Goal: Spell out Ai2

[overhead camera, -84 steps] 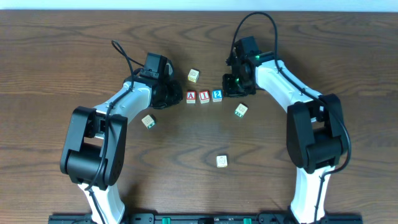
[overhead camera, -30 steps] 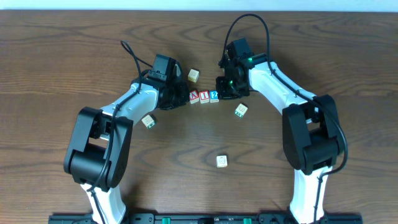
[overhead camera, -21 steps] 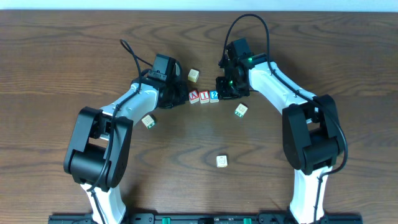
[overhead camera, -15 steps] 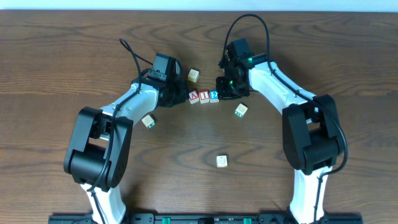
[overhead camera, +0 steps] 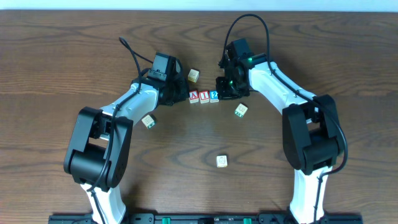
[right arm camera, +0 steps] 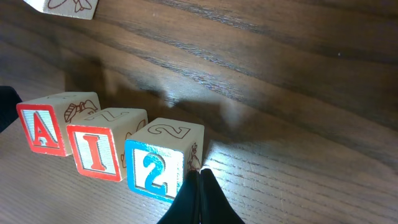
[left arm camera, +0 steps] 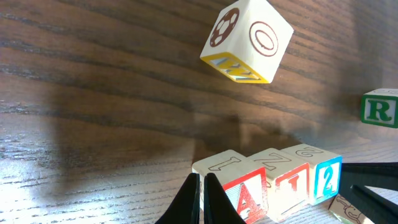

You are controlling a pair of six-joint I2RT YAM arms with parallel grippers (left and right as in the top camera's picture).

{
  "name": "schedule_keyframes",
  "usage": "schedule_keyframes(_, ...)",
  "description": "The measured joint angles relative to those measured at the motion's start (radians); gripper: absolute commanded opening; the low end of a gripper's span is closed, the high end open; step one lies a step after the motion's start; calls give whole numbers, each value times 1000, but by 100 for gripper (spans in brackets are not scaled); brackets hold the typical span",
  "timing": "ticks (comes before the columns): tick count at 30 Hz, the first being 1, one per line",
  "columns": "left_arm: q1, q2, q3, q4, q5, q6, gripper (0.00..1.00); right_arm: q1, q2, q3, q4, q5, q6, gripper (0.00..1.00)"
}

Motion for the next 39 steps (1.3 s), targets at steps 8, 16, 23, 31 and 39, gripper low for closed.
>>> schedule_keyframes(8, 0, 0, 0, 1, 5, 0, 6, 0, 0, 0, 4, 0, 0, 2)
schedule_keyframes(16, -1, 0, 0, 0, 12, 0, 6, 12, 0, 0, 8, 0, 0, 2)
schedule_keyframes(23, -1, 0, 0, -5, 13, 0, 6, 23, 0, 0, 8, 0, 0, 1)
schedule_keyframes(31, -1, 0, 0, -5, 14, 0, 6, 23, 0, 0, 8, 1, 0, 1)
schedule_keyframes(39, 17, 0, 0, -20, 15, 28, 6, 17, 0, 0, -5, 7, -1, 2)
